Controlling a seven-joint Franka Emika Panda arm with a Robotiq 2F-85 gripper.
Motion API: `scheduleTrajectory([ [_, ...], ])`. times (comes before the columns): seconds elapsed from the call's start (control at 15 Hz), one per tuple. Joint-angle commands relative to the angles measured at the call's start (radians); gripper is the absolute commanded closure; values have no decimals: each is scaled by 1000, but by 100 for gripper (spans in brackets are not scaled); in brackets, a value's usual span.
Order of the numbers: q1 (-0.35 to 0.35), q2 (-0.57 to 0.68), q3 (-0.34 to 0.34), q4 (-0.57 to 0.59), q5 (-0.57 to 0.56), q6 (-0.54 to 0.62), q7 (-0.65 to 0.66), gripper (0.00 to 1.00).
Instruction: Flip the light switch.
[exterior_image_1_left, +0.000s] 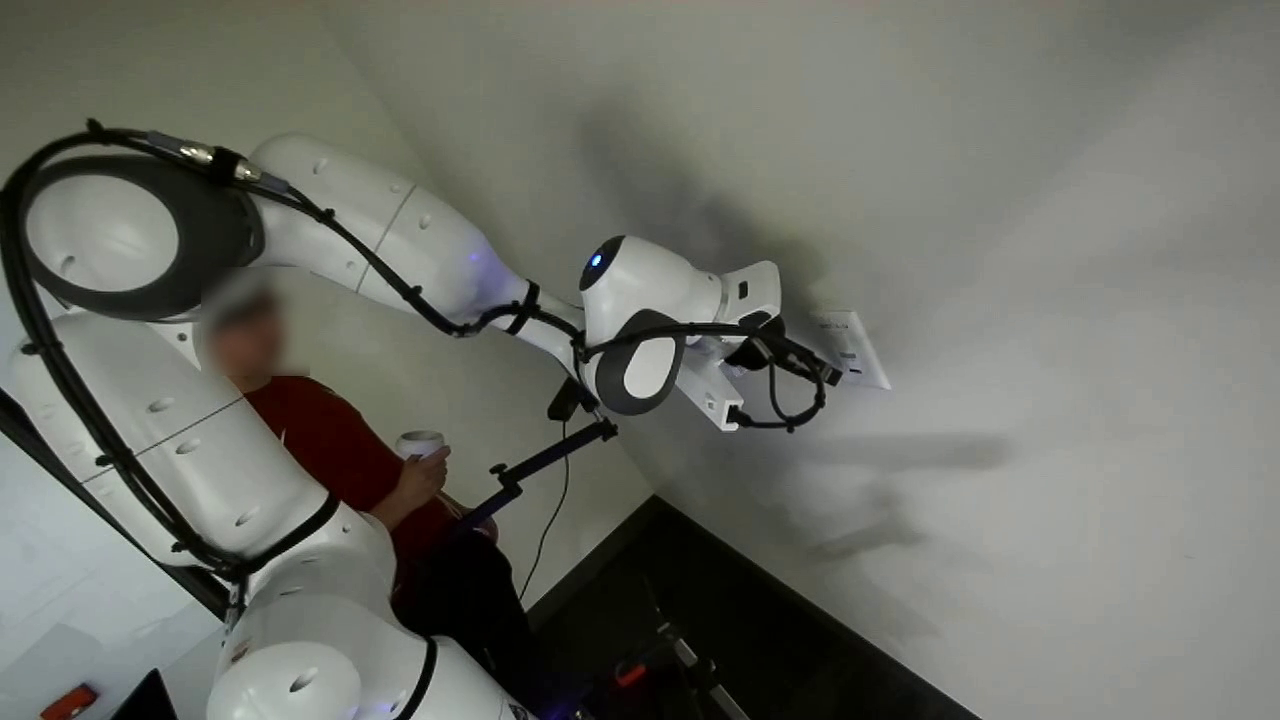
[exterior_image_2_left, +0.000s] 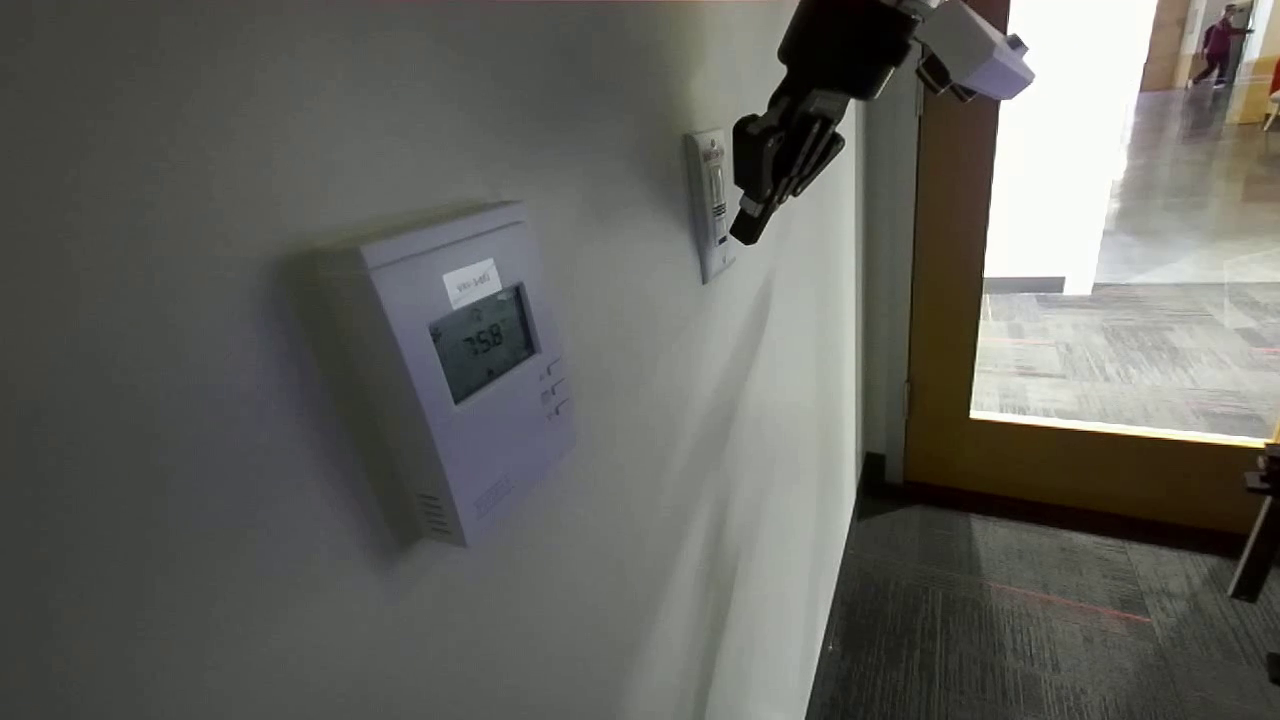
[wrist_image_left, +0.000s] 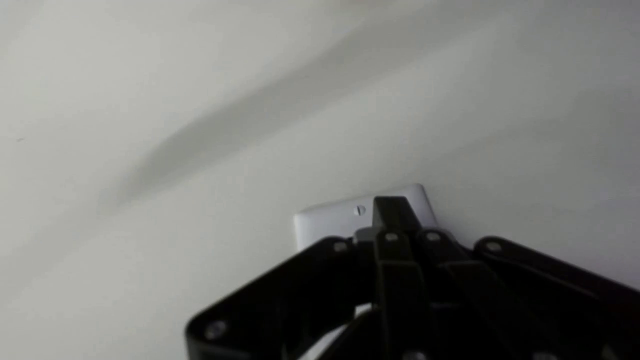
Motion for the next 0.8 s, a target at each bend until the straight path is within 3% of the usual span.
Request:
scheduleTrajectory([
  [0.0,-7,9,2,17,-3,-2,-6,100],
  [0.73,-8,22,-1,26,-5,25,-8,100],
])
